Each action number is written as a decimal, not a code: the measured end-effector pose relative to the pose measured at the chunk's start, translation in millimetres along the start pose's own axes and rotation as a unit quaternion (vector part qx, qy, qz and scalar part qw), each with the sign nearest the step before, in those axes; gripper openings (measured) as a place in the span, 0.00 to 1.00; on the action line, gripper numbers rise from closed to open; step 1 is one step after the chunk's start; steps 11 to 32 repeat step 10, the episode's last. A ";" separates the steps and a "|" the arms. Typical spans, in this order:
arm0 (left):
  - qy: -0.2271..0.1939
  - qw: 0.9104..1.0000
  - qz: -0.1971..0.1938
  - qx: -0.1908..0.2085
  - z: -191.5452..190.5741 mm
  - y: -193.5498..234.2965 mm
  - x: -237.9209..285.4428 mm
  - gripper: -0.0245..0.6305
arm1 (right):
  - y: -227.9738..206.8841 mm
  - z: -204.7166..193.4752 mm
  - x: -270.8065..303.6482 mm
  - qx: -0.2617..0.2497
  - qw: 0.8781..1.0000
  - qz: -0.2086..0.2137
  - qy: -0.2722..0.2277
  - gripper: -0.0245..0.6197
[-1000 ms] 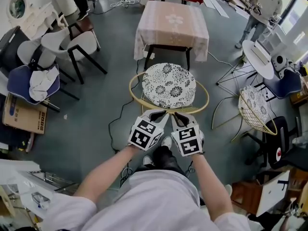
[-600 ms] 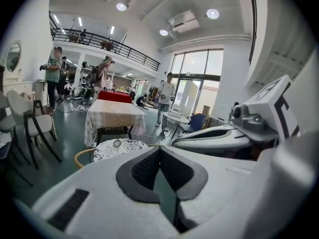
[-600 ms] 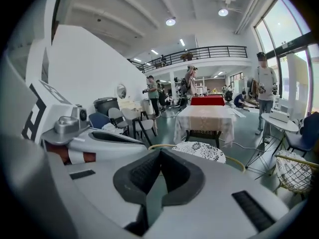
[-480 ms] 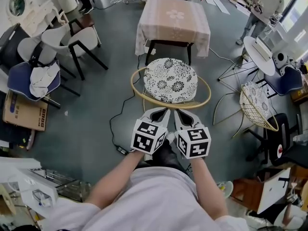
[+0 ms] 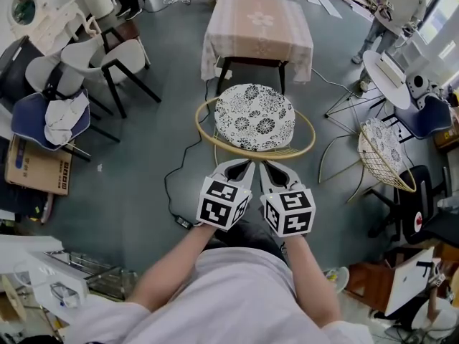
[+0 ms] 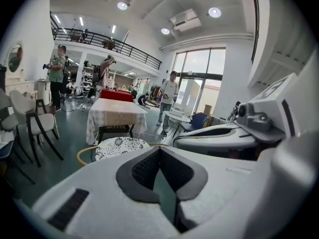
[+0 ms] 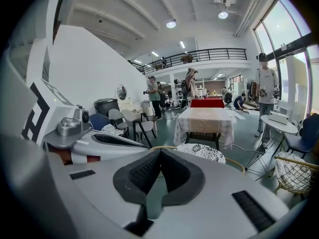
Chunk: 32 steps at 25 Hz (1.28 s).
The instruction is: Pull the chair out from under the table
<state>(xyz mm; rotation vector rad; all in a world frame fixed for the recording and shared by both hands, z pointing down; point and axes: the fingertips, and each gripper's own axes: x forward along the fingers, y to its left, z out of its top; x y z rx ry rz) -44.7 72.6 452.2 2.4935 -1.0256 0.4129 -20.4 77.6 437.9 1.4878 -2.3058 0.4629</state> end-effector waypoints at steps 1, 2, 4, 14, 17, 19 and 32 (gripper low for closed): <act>0.001 1.000 0.000 0.002 -0.4 -0.4 0.1 0.05 | 0.2 -0.1 0.0 0.000 1.000 0.001 0.000 0.04; 0.002 1.000 0.000 0.002 -0.6 -0.4 -0.1 0.05 | 0.6 0.0 0.3 0.000 1.000 0.001 0.000 0.04; 0.004 1.000 0.000 0.001 -0.3 0.3 -1.3 0.05 | 2.3 0.0 0.8 0.001 1.000 0.004 0.001 0.04; 0.008 1.000 0.000 0.003 -0.7 0.0 -7.1 0.05 | 8.8 -0.8 -1.4 0.002 1.000 0.011 0.004 0.04; 0.008 1.000 0.000 0.003 -0.7 0.0 -7.1 0.05 | 8.8 -0.8 -1.4 0.002 1.000 0.011 0.004 0.04; 0.008 1.000 0.000 0.003 -0.7 0.0 -7.1 0.05 | 8.8 -0.8 -1.4 0.002 1.000 0.011 0.004 0.04; 0.008 1.000 0.000 0.003 -0.7 0.0 -7.1 0.05 | 8.8 -0.8 -1.4 0.002 1.000 0.011 0.004 0.04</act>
